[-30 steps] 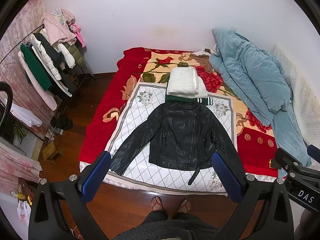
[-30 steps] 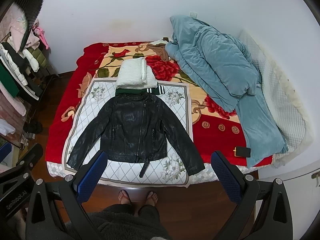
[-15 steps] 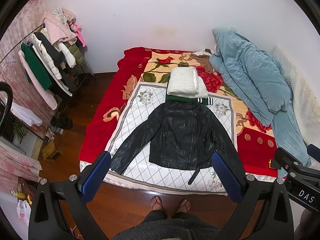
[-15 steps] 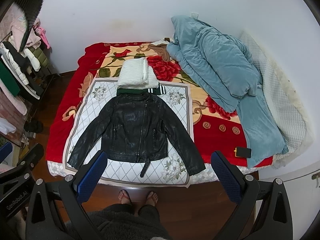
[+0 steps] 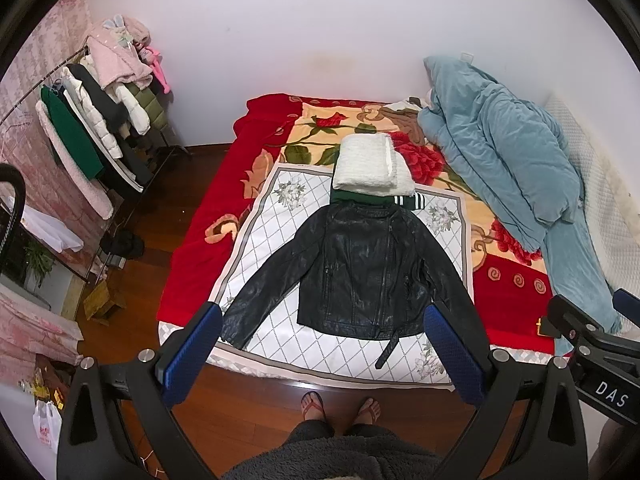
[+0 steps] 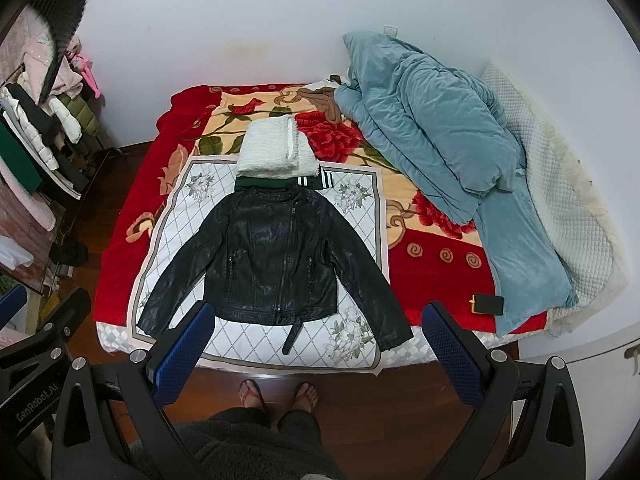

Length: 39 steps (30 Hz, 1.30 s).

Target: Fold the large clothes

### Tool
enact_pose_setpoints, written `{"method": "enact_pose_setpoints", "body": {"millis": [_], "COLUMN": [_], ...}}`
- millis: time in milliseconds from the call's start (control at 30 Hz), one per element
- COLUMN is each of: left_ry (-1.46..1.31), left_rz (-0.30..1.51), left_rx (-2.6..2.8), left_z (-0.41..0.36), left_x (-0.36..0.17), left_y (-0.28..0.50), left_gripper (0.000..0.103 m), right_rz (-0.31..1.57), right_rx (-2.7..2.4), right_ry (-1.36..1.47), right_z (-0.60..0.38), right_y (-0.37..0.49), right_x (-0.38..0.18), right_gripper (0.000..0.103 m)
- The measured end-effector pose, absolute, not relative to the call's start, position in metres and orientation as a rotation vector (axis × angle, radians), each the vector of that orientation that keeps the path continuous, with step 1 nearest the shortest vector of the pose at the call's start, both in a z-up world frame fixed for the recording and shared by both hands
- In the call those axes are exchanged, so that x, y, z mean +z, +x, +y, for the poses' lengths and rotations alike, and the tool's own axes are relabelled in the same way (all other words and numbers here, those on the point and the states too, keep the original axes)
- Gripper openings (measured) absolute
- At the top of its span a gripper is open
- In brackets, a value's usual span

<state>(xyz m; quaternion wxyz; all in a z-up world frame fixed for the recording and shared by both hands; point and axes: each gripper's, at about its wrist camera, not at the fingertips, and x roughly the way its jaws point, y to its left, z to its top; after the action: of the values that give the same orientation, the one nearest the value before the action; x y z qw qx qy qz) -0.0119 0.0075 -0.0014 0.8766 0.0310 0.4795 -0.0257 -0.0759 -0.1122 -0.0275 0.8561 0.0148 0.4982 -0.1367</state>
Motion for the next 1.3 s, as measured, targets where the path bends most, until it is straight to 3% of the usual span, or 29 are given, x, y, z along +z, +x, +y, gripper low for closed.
{"method": "enact_pose_setpoints", "body": {"millis": [1300], "left_ry": [0.059], "left_rz": [0.999], "left_rx": [-0.053], "left_z": [0.0055], "left_x": [0.0026], "left_y": [-0.0124], "left_gripper": [0.103], "right_rz": [1.045], "right_rx": [-0.284], "right_ry": [0.030], "right_z": [-0.1097], "right_y": [-0.0776], "right_x": [-0.0300], "right_gripper": [0.103]}}
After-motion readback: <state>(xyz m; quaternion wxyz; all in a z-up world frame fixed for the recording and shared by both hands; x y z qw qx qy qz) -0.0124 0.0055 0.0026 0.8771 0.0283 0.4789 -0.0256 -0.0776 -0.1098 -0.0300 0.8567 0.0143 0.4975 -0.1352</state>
